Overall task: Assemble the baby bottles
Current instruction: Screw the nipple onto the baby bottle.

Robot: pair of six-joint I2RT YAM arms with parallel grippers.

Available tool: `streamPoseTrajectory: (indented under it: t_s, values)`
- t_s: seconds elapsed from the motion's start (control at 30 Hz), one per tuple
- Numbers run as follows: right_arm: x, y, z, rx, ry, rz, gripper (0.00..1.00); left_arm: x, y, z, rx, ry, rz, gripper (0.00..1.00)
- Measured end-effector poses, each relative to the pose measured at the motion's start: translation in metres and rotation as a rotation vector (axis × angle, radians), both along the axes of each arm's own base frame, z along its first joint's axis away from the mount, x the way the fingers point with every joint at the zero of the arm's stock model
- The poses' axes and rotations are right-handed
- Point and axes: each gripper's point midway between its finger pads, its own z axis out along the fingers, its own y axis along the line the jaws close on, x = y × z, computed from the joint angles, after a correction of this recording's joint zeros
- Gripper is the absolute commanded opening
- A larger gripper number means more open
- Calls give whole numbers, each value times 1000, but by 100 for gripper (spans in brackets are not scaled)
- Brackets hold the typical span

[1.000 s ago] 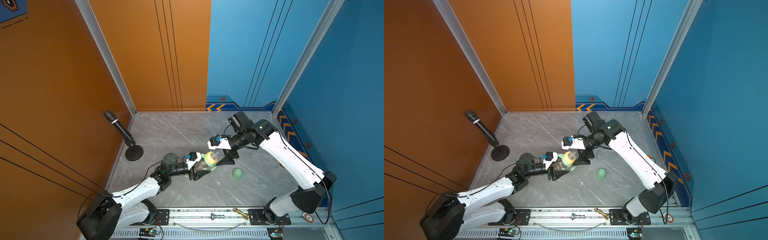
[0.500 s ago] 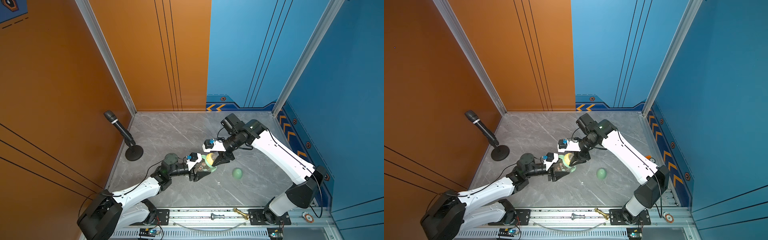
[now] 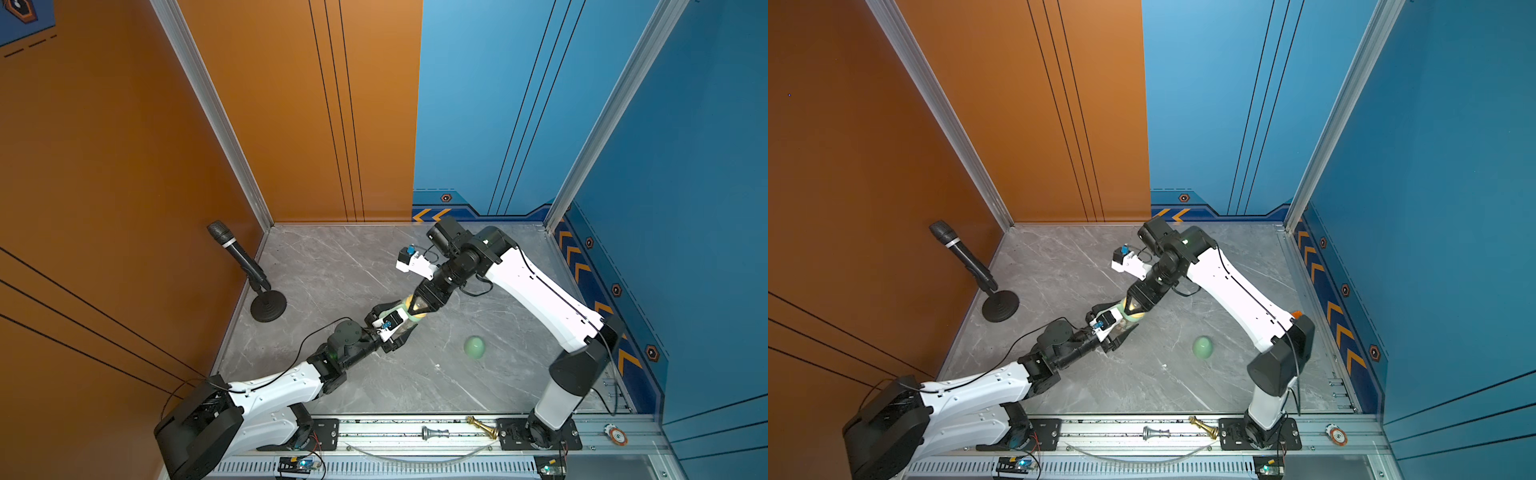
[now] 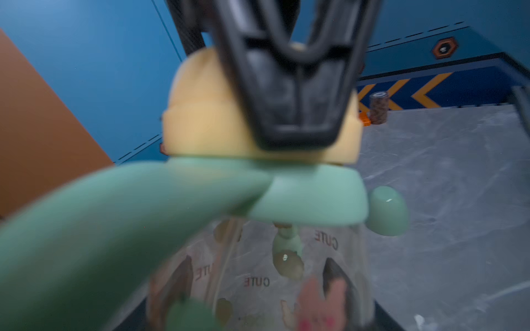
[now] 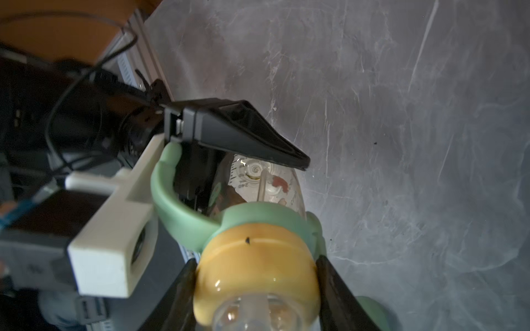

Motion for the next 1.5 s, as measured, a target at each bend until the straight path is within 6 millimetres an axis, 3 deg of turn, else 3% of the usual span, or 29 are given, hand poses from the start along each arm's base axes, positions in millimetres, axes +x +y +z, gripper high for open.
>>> streamPoseTrajectory:
  t_s: [0.07,0.17,0.27,0.37,0.5,0.6,0.7,0.8,0.9,1.0,1.07,1.13,1.3,1.4,1.5]
  values:
    - [14,4,-4,-3,141,-161,17,12,7,-2,33,-42,103,1]
    - [21,5,-12,-31,278,-327,16,19,11,-8,81,-88,207,1]
    - [26,3,-13,-47,343,-445,25,21,12,-8,103,-140,273,1]
    - [33,1,-13,-39,384,-538,46,22,14,-6,99,-175,306,0]
    - [45,-3,-7,2,407,-627,56,19,12,3,75,-200,298,0]
    - [77,-16,20,124,326,-706,60,4,-1,6,70,-200,184,0]
    - [109,-56,60,255,206,-773,65,-11,-7,13,12,-148,49,1]
    - [120,-96,97,345,64,-771,62,-16,1,24,-80,-63,-58,1]
    - [103,-109,108,366,-114,-576,57,-20,7,30,-168,37,-159,1]
    - [53,-97,73,327,-278,-198,82,-31,3,21,-197,151,-265,1]
    - [16,-89,43,304,-359,40,85,-40,-1,15,-211,207,-323,1]
    - [-10,-79,30,316,-426,229,86,-49,-3,8,-223,258,-373,1]
    - [-30,-59,40,359,-601,505,87,-62,-6,7,-243,310,-449,1]
    - [-49,-40,39,378,-632,644,88,-68,-8,9,-247,323,-484,1]
    - [-54,-29,34,388,-635,708,88,-71,-9,7,-245,337,-505,1]
